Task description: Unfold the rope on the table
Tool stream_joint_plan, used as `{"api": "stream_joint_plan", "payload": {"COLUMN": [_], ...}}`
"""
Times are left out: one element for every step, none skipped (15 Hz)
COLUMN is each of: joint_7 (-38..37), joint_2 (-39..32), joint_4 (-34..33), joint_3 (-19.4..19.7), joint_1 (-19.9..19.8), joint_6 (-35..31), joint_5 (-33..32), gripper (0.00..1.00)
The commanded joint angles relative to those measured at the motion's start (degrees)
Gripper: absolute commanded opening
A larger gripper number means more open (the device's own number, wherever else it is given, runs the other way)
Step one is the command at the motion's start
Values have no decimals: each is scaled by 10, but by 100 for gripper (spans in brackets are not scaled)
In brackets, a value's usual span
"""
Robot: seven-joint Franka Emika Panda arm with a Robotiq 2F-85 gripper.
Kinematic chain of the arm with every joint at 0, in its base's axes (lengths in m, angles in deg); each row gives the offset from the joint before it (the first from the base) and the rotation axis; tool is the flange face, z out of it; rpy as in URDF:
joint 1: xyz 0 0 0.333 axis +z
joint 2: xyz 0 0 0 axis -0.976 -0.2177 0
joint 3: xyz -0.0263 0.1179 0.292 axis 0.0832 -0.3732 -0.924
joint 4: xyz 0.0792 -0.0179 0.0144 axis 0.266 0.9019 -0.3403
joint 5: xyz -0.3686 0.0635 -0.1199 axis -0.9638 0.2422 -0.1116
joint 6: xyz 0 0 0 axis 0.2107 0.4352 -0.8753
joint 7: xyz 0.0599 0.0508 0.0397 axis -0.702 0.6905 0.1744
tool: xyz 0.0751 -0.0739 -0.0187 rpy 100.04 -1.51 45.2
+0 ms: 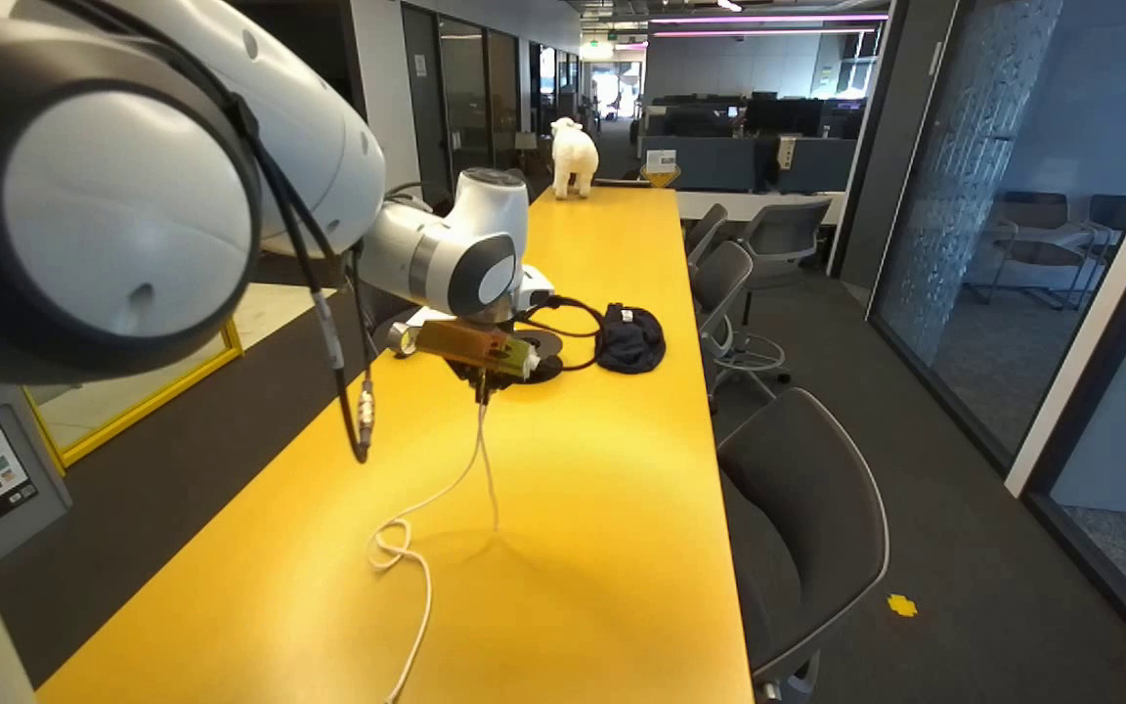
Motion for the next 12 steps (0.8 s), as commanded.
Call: {"api": "stream_joint_plan", "payload": {"joint_7": [-80, -105, -139, -175, -197, -219, -232, -240, -246, -252, -257, -257], "joint_2": [-35, -37, -33, -29, -19, -15, -7, -2, 1, 0, 0, -1], "joint_4": [-105, -117, -117, -115, -106, -101, -87, -77, -64, -55, -46, -35], "joint_3": [9, 11, 13, 15, 12, 11, 6, 0, -6, -11, -17, -23], "joint_1": [-9, -9, -5, 0, 4, 9, 15, 21, 29, 35, 42, 48], "joint_6": [-24, -40, -56, -69, -65, -60, -51, -42, -37, -32, -27, -20], "joint_5": [-37, -47, -62, -80, -96, -110, -122, -128, -135, -140, -142, -143], "gripper": [7, 9, 7, 10, 9, 9, 8, 7, 7, 7, 7, 8]}}
